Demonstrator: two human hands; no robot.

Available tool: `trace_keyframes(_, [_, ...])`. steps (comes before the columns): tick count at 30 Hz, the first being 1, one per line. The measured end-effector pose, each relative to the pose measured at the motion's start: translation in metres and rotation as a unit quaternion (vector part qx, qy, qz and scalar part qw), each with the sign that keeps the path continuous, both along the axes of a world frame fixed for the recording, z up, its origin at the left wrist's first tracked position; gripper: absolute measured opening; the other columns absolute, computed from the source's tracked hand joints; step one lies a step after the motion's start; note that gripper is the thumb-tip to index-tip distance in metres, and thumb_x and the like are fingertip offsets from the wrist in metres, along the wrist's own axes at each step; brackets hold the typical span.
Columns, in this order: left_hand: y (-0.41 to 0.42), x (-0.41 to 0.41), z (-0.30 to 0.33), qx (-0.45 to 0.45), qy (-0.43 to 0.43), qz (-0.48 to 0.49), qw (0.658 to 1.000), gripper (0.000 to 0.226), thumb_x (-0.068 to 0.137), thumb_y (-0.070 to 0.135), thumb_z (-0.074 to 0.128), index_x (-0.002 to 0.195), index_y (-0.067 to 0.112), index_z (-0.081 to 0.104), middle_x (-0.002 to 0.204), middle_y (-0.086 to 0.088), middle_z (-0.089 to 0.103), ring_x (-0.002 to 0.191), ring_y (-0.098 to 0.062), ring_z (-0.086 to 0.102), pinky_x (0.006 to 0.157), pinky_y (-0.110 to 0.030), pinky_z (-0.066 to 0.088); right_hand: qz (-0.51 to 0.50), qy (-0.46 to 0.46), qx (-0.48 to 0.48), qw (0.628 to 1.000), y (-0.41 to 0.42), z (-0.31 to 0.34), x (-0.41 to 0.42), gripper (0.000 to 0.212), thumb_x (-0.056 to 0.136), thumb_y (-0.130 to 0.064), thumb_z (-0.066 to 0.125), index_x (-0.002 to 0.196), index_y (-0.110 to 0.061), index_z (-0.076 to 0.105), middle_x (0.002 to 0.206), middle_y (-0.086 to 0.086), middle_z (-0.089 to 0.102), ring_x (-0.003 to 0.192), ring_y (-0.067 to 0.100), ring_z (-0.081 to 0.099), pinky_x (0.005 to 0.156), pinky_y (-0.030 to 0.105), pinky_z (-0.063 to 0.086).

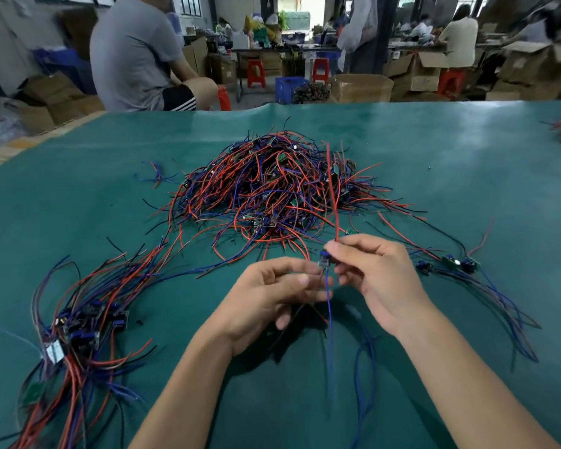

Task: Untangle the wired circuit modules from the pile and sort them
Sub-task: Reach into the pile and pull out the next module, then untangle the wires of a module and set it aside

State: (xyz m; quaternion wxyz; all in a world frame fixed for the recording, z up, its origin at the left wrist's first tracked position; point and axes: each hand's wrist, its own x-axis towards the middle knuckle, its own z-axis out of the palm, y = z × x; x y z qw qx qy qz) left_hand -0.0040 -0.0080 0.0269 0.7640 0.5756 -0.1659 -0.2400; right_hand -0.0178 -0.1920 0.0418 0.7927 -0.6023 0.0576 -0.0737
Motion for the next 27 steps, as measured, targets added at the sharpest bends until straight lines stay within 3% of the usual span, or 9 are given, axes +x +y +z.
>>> trace_keyframes(2, [0.009,0.000,0.004,-0.042,0.036,-0.065,0.996,0.024,0.094,0.015,0.058,0.114,0.014,0.071,0.122,-0.015,0.070,0.109,-0.026,0.070,0.038,-0.011,0.035,0.003,0.018,0.104,0.994,-0.007,0.005,0.001,0.014,0.066,-0.014,0.080,0.078,-0.008,0.075,0.073,0.009,0.069,0.051,0.011,0.058,0.045,0.019,0.046])
trace_keyframes(5, [0.010,-0.001,0.006,-0.034,0.043,-0.093,0.994,0.025,0.093,0.021,0.058,0.114,0.020,0.074,0.122,-0.013,0.071,0.099,-0.019,0.074,0.034,-0.009,0.030,0.029,0.021,0.202,0.979,-0.015,0.008,0.002,0.007,0.069,-0.015,0.077,0.074,-0.012,0.073,0.069,0.005,0.064,0.051,0.011,0.056,0.044,0.019,0.045])
trace_keyframes(9, [-0.004,-0.003,0.003,-0.063,0.062,-0.082,0.993,0.026,0.090,0.034,0.060,0.103,0.019,0.078,0.111,-0.013,0.074,0.090,-0.016,0.075,0.036,-0.010,0.027,0.080,0.001,0.094,0.992,-0.004,0.003,-0.002,0.006,0.070,-0.018,0.077,0.074,-0.014,0.079,0.073,0.004,0.070,0.053,0.011,0.059,0.047,0.020,0.047])
trace_keyframes(15, [-0.015,-0.003,-0.006,-0.086,0.097,-0.014,0.991,0.009,0.084,0.022,0.069,0.088,0.016,0.075,0.091,-0.008,0.074,0.077,-0.012,0.072,0.042,-0.012,0.032,0.020,-0.046,-0.015,0.999,0.005,-0.004,-0.002,0.018,0.069,-0.027,0.080,0.080,-0.013,0.078,0.072,0.001,0.065,0.055,0.011,0.052,0.051,0.021,0.042])
trace_keyframes(17, [-0.017,-0.002,-0.007,-0.091,0.098,0.005,0.991,0.006,0.081,0.018,0.070,0.084,0.015,0.074,0.079,-0.005,0.071,0.065,-0.009,0.066,0.043,-0.013,0.035,0.014,-0.053,-0.018,0.998,0.006,-0.005,-0.001,0.017,0.068,-0.027,0.081,0.079,-0.013,0.078,0.071,0.001,0.065,0.054,0.011,0.051,0.050,0.020,0.040])
trace_keyframes(21, [-0.018,0.000,-0.008,-0.044,0.073,0.022,0.996,0.021,0.077,0.028,0.072,0.086,0.010,0.079,0.059,0.001,0.057,0.050,-0.006,0.048,0.047,-0.014,0.035,-0.001,-0.064,-0.040,0.997,0.005,-0.003,-0.002,0.014,0.069,-0.028,0.082,0.076,-0.017,0.079,0.068,0.001,0.065,0.053,0.011,0.053,0.049,0.022,0.040])
trace_keyframes(23, [-0.019,0.001,-0.010,-0.029,0.050,0.018,0.998,0.022,0.081,0.028,0.072,0.089,0.010,0.079,0.055,0.003,0.049,0.047,-0.006,0.040,0.047,-0.015,0.032,-0.015,-0.068,-0.077,0.995,0.002,-0.002,-0.001,0.005,0.077,-0.022,0.082,0.074,-0.018,0.078,0.066,0.001,0.065,0.054,0.011,0.054,0.049,0.022,0.041])
trace_keyframes(27, [-0.022,0.003,-0.012,-0.040,0.005,0.026,0.999,0.016,0.086,0.023,0.067,0.083,0.011,0.076,0.048,0.004,0.039,0.043,-0.008,0.032,0.044,-0.018,0.023,-0.065,-0.078,-0.094,0.990,-0.001,-0.005,0.002,0.017,0.084,-0.005,0.079,0.071,-0.014,0.077,0.066,0.007,0.064,0.053,0.013,0.049,0.051,0.022,0.041])
